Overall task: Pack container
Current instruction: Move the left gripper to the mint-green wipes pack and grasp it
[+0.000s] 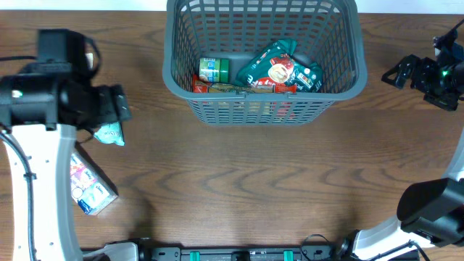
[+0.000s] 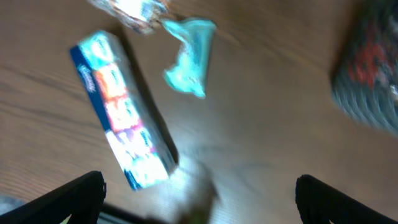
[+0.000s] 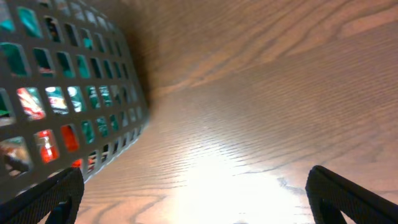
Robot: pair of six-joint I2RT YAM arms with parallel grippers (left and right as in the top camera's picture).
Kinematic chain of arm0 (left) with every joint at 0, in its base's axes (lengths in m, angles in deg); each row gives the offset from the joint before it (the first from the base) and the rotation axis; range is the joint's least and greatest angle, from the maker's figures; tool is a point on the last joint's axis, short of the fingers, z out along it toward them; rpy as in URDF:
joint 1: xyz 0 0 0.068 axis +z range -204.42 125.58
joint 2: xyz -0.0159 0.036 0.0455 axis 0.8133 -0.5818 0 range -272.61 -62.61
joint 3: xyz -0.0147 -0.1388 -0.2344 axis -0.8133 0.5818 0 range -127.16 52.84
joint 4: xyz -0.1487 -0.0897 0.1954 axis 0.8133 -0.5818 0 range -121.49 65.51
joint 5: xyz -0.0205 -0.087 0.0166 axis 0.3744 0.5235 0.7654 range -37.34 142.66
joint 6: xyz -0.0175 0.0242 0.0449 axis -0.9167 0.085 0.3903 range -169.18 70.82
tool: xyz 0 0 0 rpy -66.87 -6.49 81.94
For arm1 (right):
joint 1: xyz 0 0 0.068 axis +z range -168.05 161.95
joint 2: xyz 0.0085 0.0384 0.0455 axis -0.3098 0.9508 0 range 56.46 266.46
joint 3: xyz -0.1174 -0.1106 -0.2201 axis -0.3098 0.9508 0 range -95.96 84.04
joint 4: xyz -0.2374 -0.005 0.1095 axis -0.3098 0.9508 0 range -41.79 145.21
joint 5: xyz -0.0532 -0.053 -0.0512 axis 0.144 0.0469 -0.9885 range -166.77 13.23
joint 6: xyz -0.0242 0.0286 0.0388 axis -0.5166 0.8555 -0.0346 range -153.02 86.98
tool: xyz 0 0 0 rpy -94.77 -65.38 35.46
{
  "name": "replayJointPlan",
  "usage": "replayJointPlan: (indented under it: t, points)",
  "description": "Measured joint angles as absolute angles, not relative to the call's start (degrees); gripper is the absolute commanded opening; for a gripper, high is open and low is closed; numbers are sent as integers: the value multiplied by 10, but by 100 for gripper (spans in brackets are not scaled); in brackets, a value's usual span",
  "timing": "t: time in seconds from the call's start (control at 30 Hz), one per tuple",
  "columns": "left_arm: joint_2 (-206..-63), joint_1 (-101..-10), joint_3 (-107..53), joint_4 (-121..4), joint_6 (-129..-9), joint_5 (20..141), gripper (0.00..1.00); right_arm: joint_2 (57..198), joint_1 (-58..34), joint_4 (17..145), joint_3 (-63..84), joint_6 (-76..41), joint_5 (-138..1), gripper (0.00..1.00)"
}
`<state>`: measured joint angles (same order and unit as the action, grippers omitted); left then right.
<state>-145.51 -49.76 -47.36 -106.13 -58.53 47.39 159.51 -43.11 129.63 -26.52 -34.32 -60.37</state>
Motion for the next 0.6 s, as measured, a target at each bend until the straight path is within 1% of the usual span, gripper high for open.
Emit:
replayJointPlan:
  t: [0.13, 0.23, 0.47, 0.6]
  points:
    - [-1465, -421, -474, -1033, -584, 472, 99, 1608, -431, 1295, -265, -345, -611, 99]
    - [-1478, -382, -475, -1022, -578, 469, 99, 1620, -431, 1294, -265, -346, -614, 99]
    - [-1532, -376, -473, -969, -545, 466, 99, 1629, -431, 1288, -265, -346, -614, 99]
    - [-1560, -376, -454, -919, -527, 470, 99, 1629, -431, 1284, -265, -347, -614, 99]
